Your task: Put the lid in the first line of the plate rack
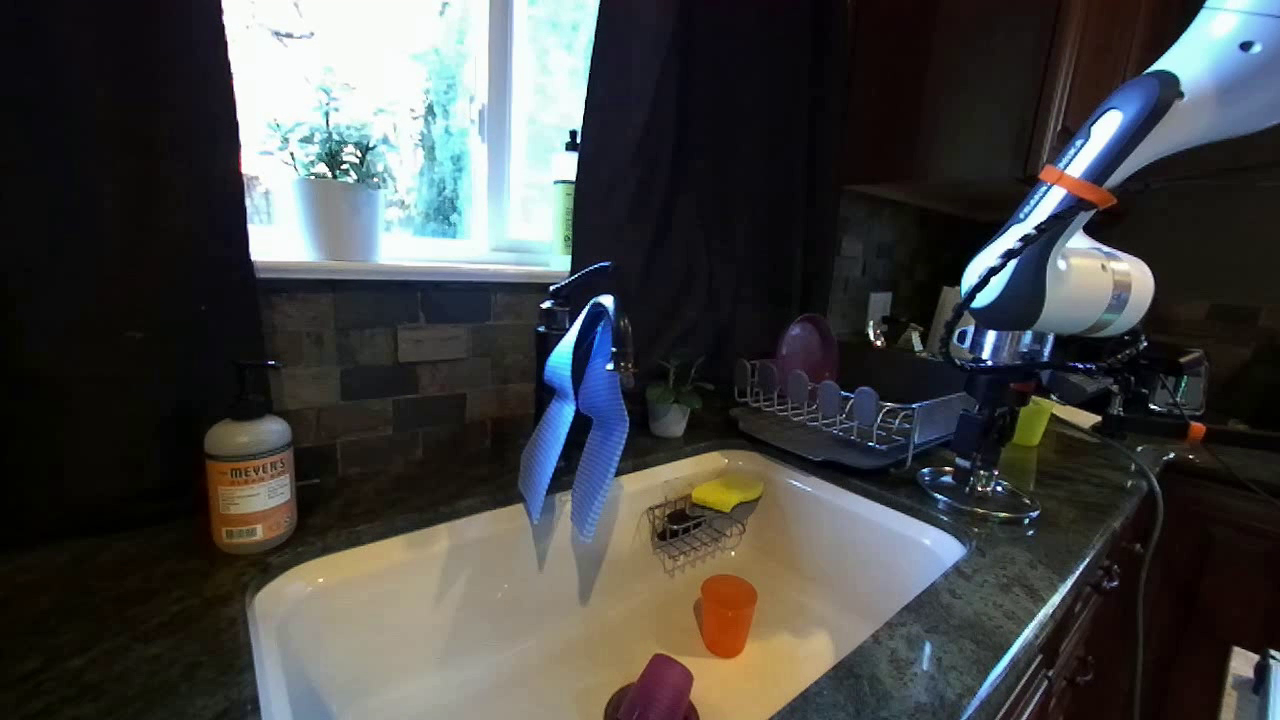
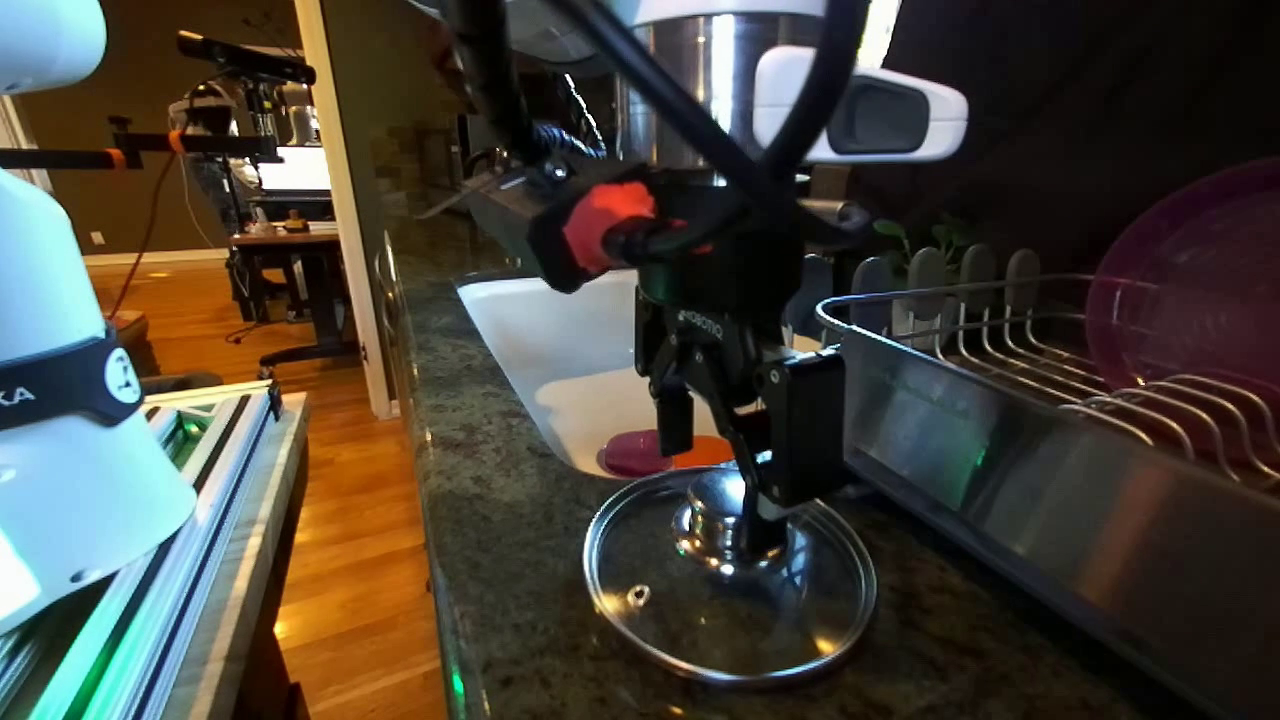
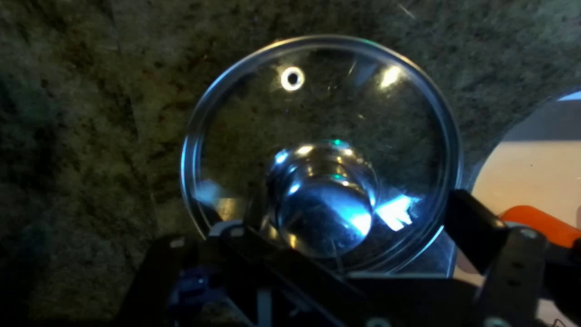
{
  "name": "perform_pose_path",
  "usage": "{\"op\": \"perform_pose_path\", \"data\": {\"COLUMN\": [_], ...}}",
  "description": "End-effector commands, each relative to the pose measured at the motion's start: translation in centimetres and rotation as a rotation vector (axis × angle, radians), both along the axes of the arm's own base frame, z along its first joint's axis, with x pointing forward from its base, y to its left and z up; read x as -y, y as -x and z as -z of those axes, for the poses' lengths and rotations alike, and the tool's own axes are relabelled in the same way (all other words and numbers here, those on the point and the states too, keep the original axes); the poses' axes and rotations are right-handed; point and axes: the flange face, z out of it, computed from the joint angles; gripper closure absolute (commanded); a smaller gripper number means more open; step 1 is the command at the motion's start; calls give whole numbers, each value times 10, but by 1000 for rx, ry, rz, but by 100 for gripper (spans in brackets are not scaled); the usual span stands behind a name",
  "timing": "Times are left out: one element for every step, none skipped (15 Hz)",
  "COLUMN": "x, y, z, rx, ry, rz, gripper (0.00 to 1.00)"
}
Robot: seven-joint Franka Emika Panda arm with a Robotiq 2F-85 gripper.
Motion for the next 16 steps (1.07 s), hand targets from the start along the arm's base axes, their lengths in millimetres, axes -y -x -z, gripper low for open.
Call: {"op": "perform_pose_path", "data": {"x": [-3,-2,-1,1,4,7,11,15,19,22,24,26,27,28,28,29], "y": [14,15,16,17,19,20,20,21,22,22,23,23,23,22,21,18], "z": [-1,-1,0,-1,-1,-3,-4,-6,-7,-8,-9,-9,-9,-10,-10,-12], "rx": [-1,-1,0,2,6,11,10,7,2,-4,-7,-10,-9,-3,4,17], "ry": [-2,1,2,6,12,22,33,44,55,63,70,73,75,76,79,84], "rz": [15,24,28,36,41,41,41,35,21,14,10,5,0,-3,-4,-9], "gripper": [1,3,2,3,4,3,3,2,4,4,5,6,7,8,8,6]}}
